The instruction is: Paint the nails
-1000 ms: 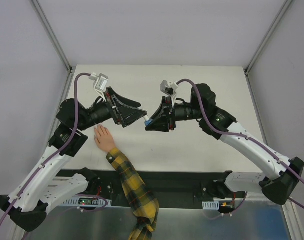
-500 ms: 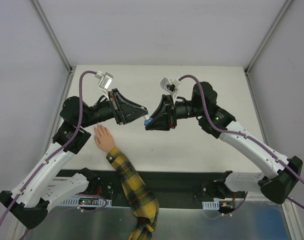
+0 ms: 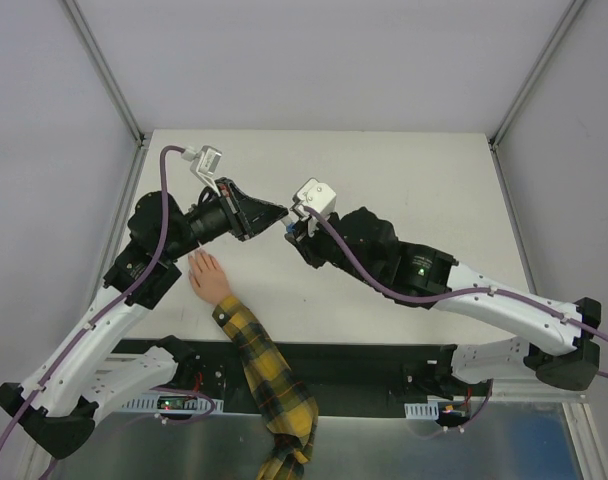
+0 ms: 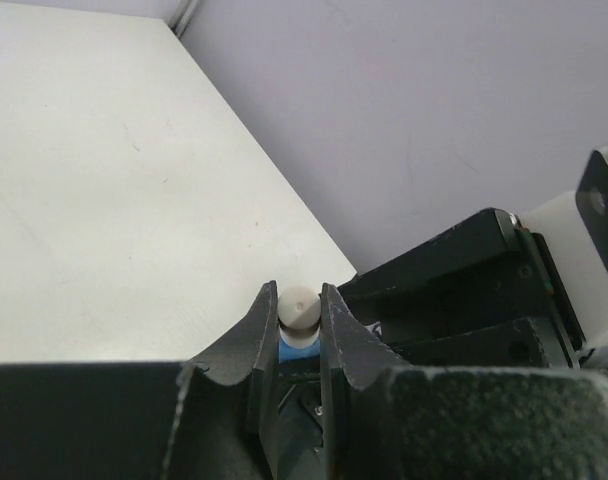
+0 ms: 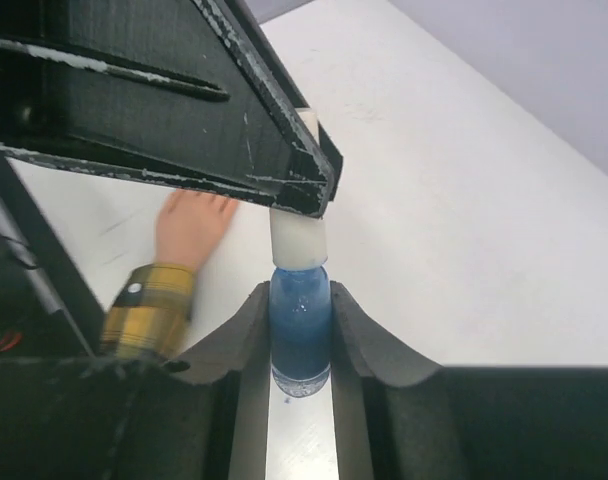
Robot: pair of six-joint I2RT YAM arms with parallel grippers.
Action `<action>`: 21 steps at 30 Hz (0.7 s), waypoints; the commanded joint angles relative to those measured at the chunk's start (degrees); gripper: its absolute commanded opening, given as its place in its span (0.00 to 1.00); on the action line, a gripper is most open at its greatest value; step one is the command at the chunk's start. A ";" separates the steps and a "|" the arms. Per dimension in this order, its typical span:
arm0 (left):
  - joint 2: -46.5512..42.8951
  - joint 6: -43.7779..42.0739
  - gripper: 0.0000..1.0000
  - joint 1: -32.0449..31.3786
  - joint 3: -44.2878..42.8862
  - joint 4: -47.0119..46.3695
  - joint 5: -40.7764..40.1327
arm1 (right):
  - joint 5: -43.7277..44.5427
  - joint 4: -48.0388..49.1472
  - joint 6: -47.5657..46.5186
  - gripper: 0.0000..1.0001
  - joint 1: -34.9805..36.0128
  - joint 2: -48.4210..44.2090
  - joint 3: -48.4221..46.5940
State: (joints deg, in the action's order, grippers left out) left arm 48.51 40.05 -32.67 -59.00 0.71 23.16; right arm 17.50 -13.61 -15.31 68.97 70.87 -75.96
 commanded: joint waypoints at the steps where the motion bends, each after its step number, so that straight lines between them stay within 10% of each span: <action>1: -1.84 0.38 0.00 0.41 -1.99 2.72 -5.76 | 18.83 1.82 -7.01 0.00 -0.59 -2.05 -1.21; 8: -1.23 0.73 0.00 0.41 -2.26 2.72 -4.44 | -10.34 8.24 -5.96 0.00 -3.40 -5.30 3.01; 21: -1.75 0.73 0.00 0.41 -2.34 2.80 -4.08 | -19.34 7.28 -2.80 0.00 -7.01 -4.61 2.75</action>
State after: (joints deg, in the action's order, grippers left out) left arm 47.48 41.06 -32.56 -59.64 2.52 19.11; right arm 1.78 -11.27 -19.09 62.35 68.20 -72.29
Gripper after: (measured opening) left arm 0.124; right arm 0.267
